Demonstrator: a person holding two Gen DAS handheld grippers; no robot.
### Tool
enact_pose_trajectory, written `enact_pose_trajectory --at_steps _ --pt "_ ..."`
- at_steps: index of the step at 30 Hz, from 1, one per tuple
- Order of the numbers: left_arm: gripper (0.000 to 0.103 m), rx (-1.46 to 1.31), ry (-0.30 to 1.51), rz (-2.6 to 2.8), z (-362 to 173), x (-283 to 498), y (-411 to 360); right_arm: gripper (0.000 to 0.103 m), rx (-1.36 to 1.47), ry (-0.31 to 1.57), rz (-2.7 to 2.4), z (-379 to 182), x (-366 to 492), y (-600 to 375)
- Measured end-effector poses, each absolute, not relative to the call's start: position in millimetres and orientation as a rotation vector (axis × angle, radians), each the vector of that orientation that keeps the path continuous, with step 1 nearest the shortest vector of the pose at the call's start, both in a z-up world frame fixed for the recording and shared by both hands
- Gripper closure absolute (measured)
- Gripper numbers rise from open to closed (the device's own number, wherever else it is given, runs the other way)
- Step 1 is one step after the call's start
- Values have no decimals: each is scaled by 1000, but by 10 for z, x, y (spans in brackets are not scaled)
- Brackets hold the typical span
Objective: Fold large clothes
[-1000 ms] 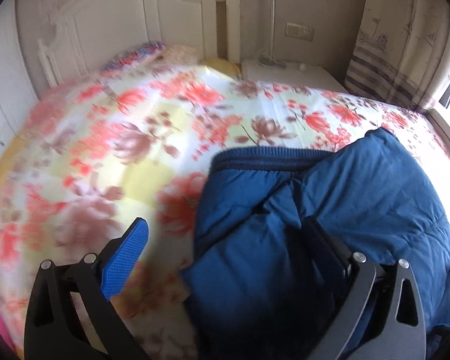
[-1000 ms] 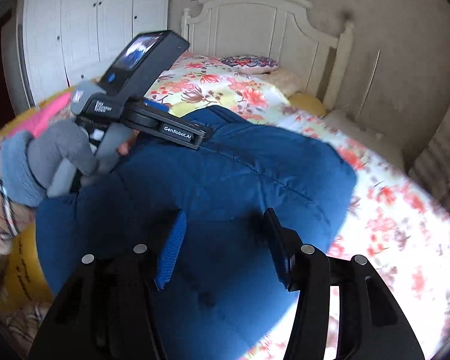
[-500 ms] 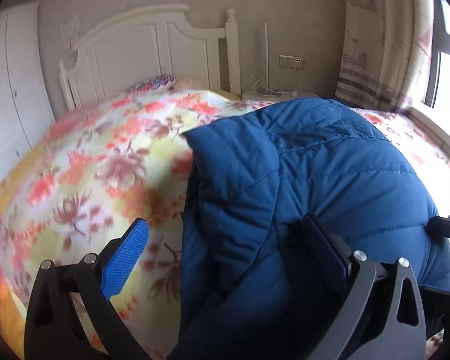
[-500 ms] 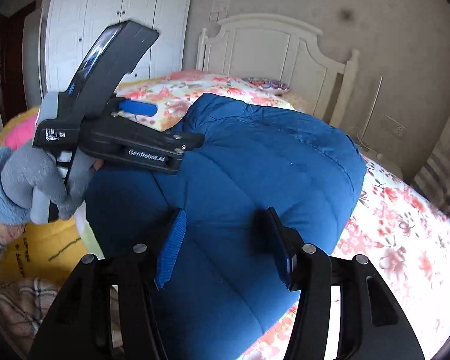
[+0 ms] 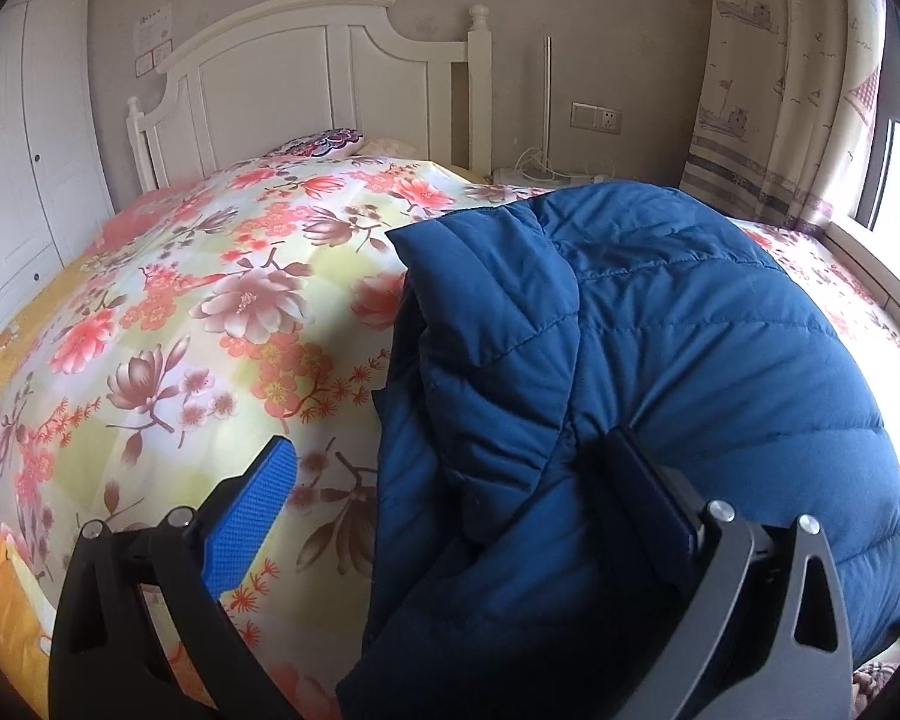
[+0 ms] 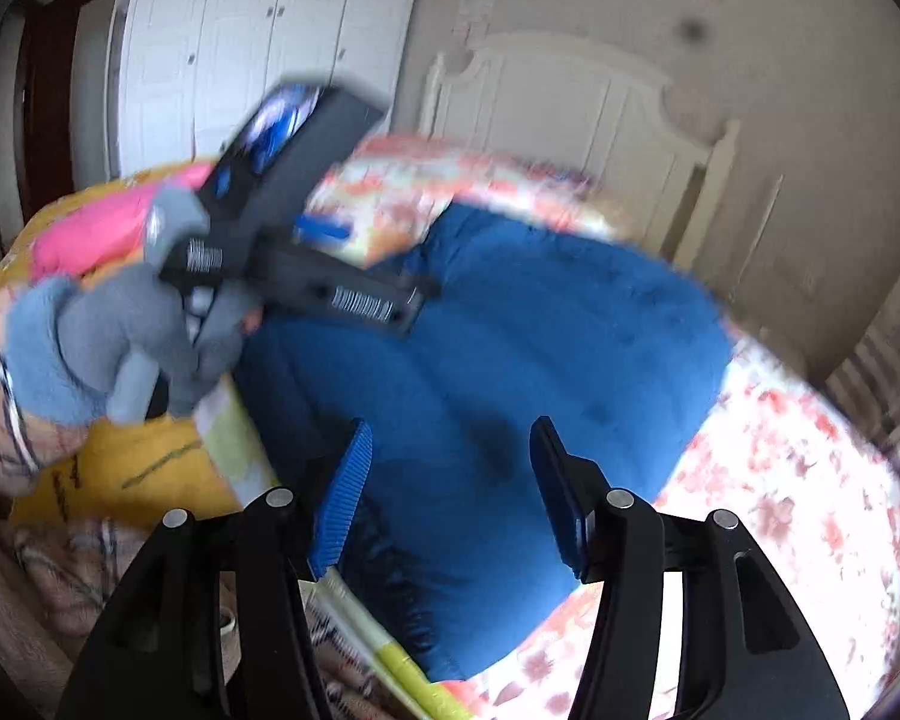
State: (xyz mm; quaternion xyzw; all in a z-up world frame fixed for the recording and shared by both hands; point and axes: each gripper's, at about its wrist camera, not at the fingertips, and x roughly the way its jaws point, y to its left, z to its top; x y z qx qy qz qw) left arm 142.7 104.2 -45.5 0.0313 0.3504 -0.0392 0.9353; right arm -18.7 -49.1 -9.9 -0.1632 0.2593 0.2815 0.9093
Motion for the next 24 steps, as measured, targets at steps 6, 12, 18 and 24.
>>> enact_pose_trajectory --at_steps 6,12,18,24 --pt "2 71 712 -79 -469 1420 1027 49 -285 634 623 -380 -19 -557" --pt "2 57 711 -81 -483 1416 1049 49 -302 631 620 -383 -72 -549" --pt "3 124 766 -94 -28 1470 931 48 -305 640 613 -373 -73 -528" --pt "2 175 664 -154 671 2121 586 48 -305 639 609 -371 -74 -520"
